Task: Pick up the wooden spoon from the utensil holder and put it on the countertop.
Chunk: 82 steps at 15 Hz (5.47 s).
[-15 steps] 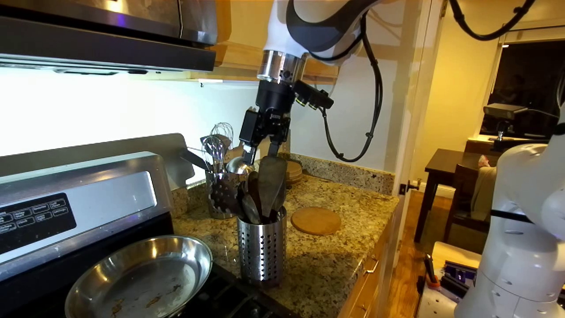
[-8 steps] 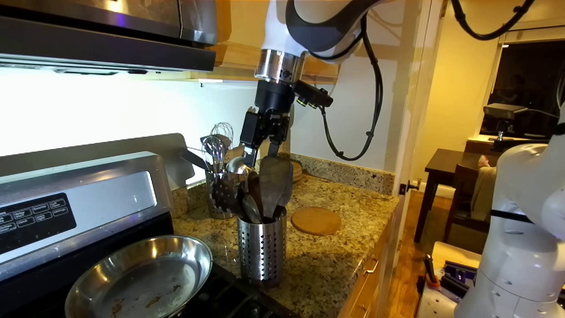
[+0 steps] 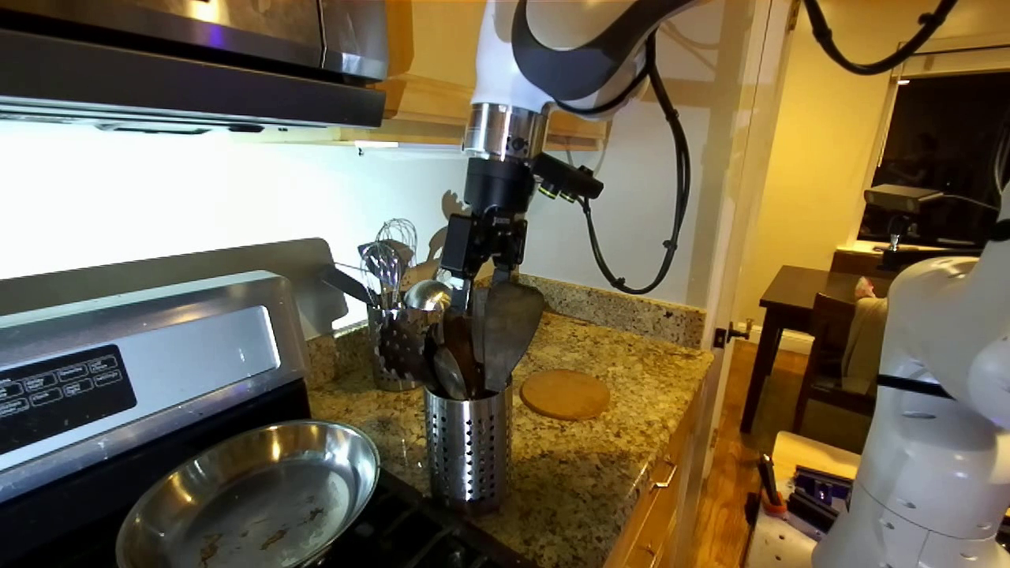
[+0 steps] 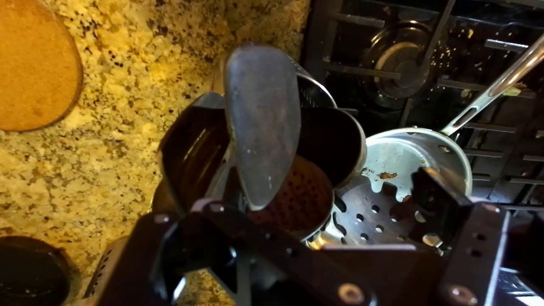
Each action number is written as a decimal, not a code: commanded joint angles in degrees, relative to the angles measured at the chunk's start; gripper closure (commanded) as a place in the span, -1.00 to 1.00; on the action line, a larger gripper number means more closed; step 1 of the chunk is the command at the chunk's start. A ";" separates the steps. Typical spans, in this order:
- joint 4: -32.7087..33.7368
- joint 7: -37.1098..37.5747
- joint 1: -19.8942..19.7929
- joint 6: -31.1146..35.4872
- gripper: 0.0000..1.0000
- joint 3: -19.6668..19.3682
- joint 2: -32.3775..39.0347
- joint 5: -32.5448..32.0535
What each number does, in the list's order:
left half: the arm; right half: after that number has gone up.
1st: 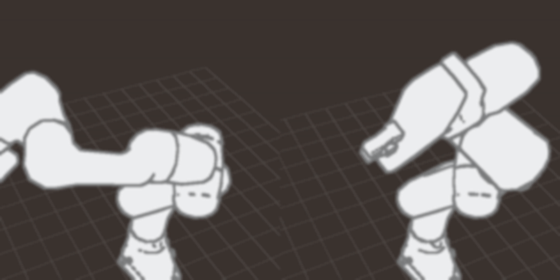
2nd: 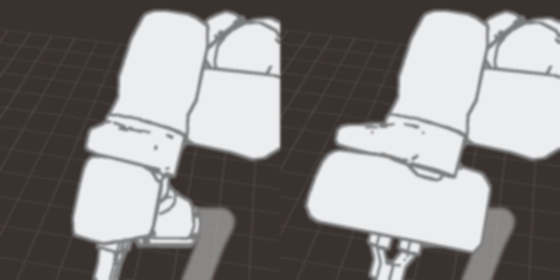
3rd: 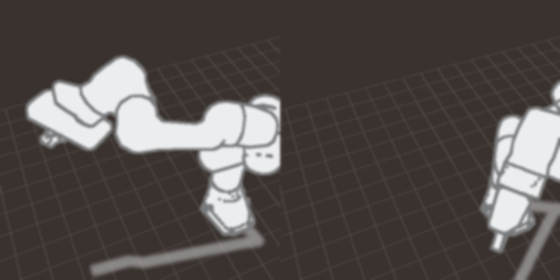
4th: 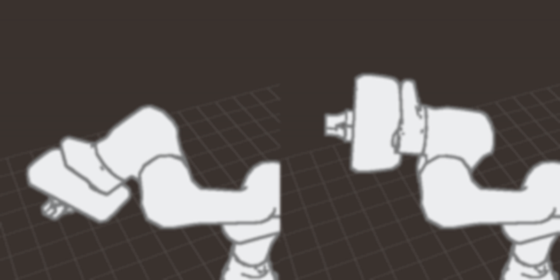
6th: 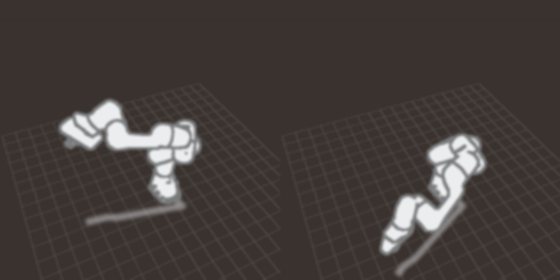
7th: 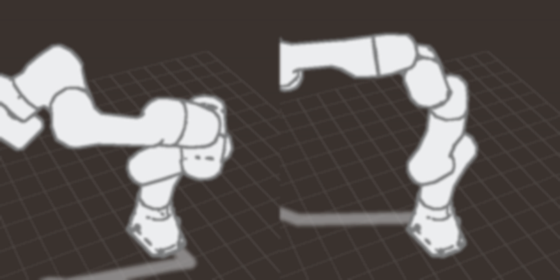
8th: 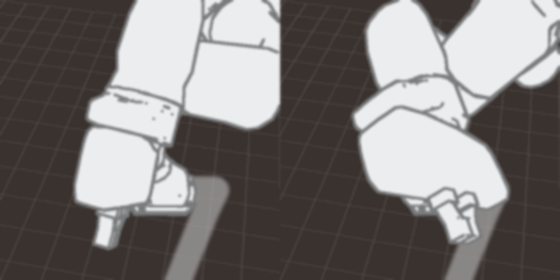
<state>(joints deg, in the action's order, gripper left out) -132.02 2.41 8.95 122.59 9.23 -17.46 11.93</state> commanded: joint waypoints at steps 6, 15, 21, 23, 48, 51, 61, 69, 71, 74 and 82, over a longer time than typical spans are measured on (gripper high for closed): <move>-3.00 1.20 -1.04 -0.37 -1.00 -1.96 -2.52 0.31; -6.68 1.44 -1.76 0.42 -1.00 -4.40 -6.52 2.62; -9.04 0.84 -2.12 0.57 -1.00 -5.71 -8.64 5.21; -9.65 0.52 -2.00 0.70 -1.00 -6.02 -8.92 6.24; -8.76 -5.99 -0.46 0.00 0.82 -7.38 -7.82 14.22; -7.83 -7.24 -0.21 -0.49 0.86 -7.37 -8.09 14.97; -4.90 -7.03 -0.17 -2.20 0.85 -7.24 -12.28 14.25; -3.08 -7.74 0.53 -2.38 0.85 -8.27 -19.97 14.95; -2.68 -7.72 0.58 -2.23 0.85 -8.49 -21.83 14.78; -2.05 -7.73 0.43 -2.28 0.85 -8.84 -24.56 14.19; -0.99 -6.96 -0.97 -3.08 0.84 -10.49 -31.78 12.12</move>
<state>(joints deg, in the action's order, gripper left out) -133.04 -4.44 8.20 121.28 0.10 -45.92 25.16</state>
